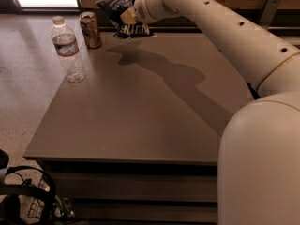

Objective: Move blue chip bag near orange can

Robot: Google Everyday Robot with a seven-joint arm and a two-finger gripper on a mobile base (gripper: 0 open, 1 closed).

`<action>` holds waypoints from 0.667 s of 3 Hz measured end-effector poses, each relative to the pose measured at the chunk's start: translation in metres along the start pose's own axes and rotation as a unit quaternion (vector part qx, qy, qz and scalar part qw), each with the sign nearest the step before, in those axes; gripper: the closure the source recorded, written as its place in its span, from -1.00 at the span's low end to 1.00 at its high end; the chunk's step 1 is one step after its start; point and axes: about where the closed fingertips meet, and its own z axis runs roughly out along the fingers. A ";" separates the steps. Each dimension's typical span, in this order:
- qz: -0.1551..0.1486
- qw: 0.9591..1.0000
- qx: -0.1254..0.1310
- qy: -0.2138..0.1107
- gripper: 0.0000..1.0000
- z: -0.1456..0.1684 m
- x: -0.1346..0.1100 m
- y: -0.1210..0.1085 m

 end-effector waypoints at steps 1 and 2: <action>0.000 1.000 -0.002 0.001 0.16 0.003 0.001 0.002; 0.000 1.000 -0.004 0.002 -0.31 0.005 0.002 0.004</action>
Offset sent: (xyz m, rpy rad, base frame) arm 0.0001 0.0023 -0.0019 -0.0003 0.0024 0.0030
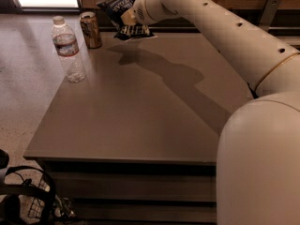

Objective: Move blue chip bag near orange can

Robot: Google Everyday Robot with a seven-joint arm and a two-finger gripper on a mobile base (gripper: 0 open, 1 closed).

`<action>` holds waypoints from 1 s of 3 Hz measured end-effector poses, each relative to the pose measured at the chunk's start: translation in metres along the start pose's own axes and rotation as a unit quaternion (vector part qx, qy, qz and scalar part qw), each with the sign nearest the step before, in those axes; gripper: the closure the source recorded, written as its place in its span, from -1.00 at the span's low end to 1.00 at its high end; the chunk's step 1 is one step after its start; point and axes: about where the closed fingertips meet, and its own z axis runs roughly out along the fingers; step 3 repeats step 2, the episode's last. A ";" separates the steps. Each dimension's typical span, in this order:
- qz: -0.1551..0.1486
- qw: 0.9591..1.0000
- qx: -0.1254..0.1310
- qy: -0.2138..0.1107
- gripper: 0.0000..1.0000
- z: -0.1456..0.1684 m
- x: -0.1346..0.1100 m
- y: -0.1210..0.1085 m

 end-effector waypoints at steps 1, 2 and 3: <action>0.000 1.000 -0.003 0.001 -0.92 0.003 0.001 0.003; 0.000 1.000 -0.004 0.002 -1.00 0.005 0.002 0.004; 0.000 1.000 -0.004 0.002 -1.00 0.005 0.002 0.004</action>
Offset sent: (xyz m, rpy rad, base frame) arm 0.0001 0.0022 -0.0020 -0.0004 0.0026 0.0029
